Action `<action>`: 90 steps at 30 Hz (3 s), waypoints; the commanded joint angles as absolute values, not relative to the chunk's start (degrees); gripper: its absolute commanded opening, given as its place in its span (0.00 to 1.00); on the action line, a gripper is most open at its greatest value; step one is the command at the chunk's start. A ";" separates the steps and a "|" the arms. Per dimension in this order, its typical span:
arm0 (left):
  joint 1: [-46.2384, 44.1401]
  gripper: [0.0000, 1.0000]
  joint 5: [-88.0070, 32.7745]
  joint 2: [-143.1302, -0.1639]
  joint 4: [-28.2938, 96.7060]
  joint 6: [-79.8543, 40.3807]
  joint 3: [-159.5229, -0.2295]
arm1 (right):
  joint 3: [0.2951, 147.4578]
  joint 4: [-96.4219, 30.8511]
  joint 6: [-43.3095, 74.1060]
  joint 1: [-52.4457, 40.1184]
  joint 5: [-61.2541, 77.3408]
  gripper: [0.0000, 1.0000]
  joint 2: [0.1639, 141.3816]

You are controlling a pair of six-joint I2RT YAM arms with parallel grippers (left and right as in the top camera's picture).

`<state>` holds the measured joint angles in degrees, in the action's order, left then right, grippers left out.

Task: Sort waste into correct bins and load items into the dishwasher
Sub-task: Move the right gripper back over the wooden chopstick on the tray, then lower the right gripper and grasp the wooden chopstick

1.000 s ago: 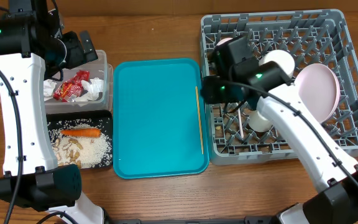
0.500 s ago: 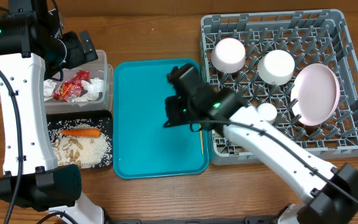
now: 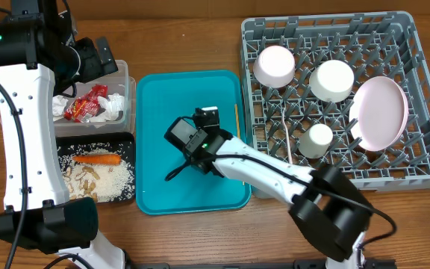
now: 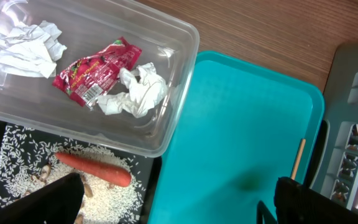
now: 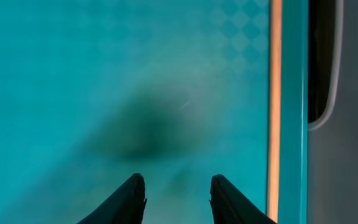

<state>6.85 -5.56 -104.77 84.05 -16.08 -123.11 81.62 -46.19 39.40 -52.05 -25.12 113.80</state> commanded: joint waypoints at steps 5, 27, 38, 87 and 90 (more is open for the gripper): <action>6.74 1.00 -5.78 -104.68 83.96 -15.84 -123.85 | 81.36 -45.06 39.99 -50.48 -29.98 0.39 115.22; 6.74 1.00 -5.78 -104.68 83.96 -15.84 -123.85 | 81.36 -44.16 33.82 -40.62 -16.80 0.42 115.22; 6.74 1.00 -5.78 -104.68 83.96 -15.84 -123.85 | 81.32 -44.12 34.74 -40.62 -16.36 0.42 119.52; 6.74 1.00 -5.78 -104.68 83.96 -15.84 -123.85 | 81.32 -45.52 32.75 -40.75 -0.58 0.18 120.68; 6.74 1.00 -5.78 -104.68 83.96 -15.84 -123.85 | 81.32 -46.61 32.73 -40.75 2.15 0.20 120.68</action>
